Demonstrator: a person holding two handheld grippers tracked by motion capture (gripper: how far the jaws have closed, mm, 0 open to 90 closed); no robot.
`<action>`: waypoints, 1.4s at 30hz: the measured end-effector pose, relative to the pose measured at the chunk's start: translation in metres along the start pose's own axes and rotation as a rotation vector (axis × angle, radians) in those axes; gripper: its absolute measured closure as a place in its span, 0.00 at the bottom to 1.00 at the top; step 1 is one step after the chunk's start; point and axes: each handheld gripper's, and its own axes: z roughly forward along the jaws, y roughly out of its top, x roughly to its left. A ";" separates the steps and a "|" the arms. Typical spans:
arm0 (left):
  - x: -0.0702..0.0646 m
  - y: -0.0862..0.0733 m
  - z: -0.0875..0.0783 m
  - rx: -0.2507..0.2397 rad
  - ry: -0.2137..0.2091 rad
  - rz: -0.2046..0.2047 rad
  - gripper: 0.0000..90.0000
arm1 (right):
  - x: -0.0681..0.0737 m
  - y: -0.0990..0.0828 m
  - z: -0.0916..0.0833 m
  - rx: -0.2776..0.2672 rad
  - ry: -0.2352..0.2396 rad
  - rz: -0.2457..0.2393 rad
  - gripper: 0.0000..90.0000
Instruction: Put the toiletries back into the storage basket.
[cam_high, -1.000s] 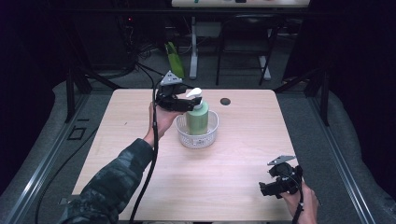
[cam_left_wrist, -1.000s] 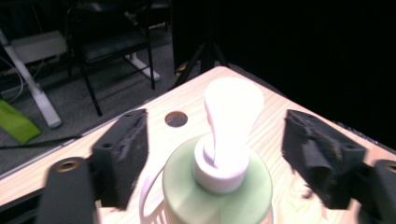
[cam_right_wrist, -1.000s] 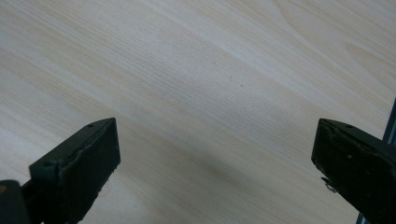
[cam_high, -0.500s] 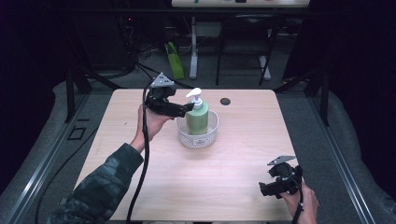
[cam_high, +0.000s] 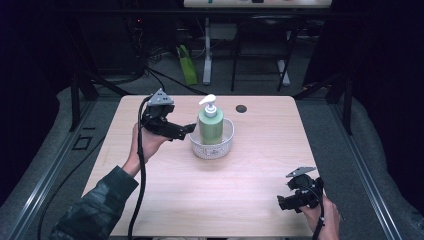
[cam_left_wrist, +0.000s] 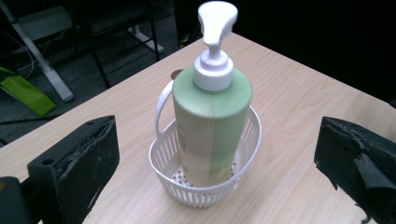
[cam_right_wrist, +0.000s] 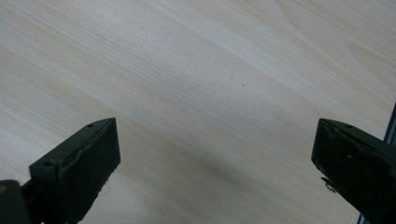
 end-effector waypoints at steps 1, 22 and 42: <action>-0.002 -0.005 -0.005 0.005 0.001 0.007 0.00 | 0.000 0.000 0.000 0.000 0.003 -0.003 0.01; -0.006 -0.091 -0.035 0.157 -0.004 -0.027 0.00 | 0.002 0.001 0.000 0.003 0.001 -0.008 0.01; 0.013 -0.140 -0.024 0.213 -0.010 -0.131 0.00 | 0.000 0.001 0.004 0.013 0.011 -0.007 0.01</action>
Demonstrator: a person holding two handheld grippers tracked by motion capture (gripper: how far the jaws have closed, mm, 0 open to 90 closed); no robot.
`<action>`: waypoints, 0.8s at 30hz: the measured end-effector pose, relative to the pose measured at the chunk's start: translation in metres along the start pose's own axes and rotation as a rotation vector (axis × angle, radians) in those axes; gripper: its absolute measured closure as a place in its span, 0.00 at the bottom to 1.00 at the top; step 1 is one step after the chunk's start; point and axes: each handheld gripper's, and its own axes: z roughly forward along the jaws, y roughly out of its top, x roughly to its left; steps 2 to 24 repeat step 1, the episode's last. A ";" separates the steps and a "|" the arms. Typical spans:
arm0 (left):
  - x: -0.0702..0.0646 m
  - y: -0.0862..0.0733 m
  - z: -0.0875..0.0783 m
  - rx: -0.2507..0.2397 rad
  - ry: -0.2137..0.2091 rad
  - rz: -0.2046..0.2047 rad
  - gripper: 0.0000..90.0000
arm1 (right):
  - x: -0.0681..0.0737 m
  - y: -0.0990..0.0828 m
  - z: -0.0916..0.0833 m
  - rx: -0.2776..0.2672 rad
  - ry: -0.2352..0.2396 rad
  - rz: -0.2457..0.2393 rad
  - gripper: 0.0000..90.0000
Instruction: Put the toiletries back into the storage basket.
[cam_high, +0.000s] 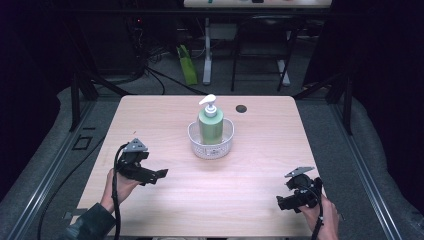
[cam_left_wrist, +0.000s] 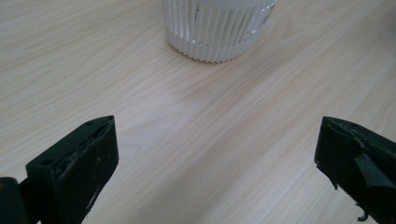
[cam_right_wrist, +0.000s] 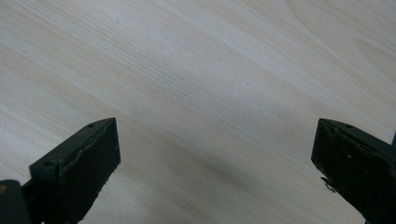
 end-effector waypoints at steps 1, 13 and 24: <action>0.001 -0.001 0.001 0.003 -0.002 -0.002 0.00 | 0.000 0.000 0.000 0.000 0.001 0.000 0.01; 0.001 -0.001 0.001 0.003 -0.002 -0.002 0.00 | 0.000 0.000 0.000 0.000 0.001 0.000 0.01; 0.001 -0.001 0.001 0.003 -0.002 -0.002 0.00 | 0.000 0.000 0.000 0.000 0.001 0.000 0.01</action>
